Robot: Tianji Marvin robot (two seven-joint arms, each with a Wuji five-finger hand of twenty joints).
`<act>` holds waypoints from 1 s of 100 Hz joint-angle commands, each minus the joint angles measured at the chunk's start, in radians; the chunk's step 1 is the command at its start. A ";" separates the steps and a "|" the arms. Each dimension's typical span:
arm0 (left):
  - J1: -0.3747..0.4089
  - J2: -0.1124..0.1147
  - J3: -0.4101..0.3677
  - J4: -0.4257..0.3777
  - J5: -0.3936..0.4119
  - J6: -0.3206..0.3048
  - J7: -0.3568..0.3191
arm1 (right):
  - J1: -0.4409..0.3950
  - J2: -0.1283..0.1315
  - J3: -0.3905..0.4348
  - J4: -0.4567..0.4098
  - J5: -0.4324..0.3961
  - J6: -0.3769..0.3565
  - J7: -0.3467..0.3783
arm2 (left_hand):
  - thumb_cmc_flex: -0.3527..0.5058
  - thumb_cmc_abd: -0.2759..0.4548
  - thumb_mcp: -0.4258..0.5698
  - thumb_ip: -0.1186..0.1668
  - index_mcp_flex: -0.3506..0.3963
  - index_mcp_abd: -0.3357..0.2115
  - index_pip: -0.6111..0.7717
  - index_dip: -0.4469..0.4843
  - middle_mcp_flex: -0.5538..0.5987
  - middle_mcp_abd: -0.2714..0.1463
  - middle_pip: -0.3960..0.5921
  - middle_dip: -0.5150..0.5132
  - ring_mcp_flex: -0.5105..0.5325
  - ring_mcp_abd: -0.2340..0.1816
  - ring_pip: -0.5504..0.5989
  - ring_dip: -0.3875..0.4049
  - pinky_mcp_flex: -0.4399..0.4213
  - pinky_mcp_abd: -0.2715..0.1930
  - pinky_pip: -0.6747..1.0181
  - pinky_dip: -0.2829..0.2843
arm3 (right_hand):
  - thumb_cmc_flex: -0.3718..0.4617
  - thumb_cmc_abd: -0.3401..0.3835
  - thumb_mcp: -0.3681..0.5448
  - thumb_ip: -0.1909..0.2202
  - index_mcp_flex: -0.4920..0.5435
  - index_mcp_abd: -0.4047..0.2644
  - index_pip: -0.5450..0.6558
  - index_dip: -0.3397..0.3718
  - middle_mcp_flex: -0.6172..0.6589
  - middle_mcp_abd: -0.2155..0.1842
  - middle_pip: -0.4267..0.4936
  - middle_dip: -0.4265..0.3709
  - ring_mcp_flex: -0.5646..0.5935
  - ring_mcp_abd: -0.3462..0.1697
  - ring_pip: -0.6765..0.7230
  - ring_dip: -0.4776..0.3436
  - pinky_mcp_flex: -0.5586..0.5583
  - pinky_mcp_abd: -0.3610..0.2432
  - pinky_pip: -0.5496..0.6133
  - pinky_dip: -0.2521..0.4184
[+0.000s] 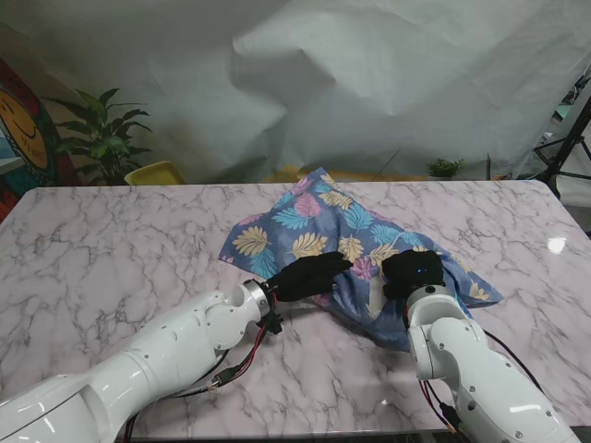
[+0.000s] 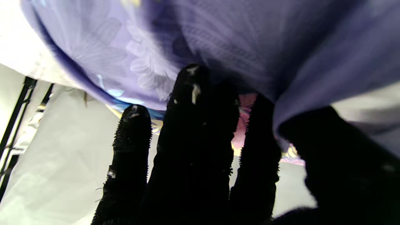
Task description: Put a pillowcase on a pillow
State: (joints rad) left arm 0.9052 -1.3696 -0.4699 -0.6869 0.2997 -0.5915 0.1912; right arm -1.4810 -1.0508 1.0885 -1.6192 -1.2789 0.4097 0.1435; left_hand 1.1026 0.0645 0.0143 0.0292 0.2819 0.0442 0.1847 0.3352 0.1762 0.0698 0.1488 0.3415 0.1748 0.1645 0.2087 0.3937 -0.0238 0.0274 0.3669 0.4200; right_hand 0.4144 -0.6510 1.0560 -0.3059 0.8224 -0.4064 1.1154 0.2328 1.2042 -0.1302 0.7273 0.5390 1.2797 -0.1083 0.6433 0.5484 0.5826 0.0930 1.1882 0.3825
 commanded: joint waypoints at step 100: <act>-0.002 -0.010 0.072 -0.079 -0.016 0.318 -0.156 | -0.200 -0.007 0.081 -0.314 0.303 -0.031 0.092 | -0.085 0.019 -0.013 0.001 -0.148 -0.007 -0.219 -0.237 0.103 0.156 0.209 -0.011 0.643 0.131 0.615 0.183 0.780 -0.046 1.069 0.063 | 0.249 0.103 0.043 0.017 -0.076 0.140 0.087 0.097 -0.124 0.179 0.253 0.057 0.056 -0.393 0.901 0.405 0.287 -0.122 0.089 0.033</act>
State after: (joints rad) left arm 0.8744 -1.4004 -0.4143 -0.7995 0.2800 -0.2911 0.0808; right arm -1.6637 -1.0610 1.1712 -1.9183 -0.9831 0.3931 0.2367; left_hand 1.0389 0.0646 0.0113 0.0291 0.1744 0.0325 -0.0196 0.1126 0.3019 0.1397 0.3819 0.3410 0.6970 0.1386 0.7910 0.5793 0.5717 0.0292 1.2076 0.4536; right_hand 0.5764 -0.5949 1.0622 -0.3348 0.7403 -0.2191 1.1667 0.3497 1.0748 -0.0144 0.9428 0.6107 1.2980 -0.3421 1.4525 0.9356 0.8405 0.0198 1.2515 0.3918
